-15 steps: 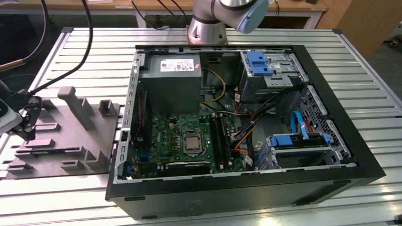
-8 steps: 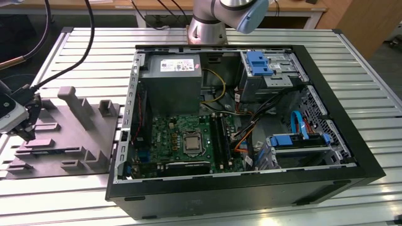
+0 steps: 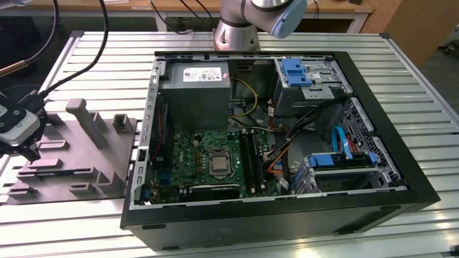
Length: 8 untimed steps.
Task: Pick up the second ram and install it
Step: 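Pick up the second ram and move it above second insertion slot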
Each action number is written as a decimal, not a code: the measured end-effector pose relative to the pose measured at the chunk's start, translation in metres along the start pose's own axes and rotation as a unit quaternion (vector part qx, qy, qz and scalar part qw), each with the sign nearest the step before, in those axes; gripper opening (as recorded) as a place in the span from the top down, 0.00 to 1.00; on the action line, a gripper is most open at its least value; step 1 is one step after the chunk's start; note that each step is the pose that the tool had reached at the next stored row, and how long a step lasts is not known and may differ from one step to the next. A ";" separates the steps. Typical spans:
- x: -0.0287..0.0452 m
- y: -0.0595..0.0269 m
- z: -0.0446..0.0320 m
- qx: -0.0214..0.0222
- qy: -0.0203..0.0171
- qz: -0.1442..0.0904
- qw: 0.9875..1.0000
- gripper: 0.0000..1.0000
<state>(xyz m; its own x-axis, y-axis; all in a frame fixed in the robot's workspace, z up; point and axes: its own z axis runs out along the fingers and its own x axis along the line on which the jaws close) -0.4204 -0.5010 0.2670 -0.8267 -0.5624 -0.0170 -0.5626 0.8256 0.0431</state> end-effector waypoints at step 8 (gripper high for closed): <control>0.0000 0.0000 0.0009 -0.001 0.003 -0.073 0.997 0.90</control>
<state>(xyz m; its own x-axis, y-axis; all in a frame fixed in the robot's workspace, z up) -0.4204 -0.5010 0.2661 -0.7364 -0.6763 -0.0170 -0.6763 0.7353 0.0431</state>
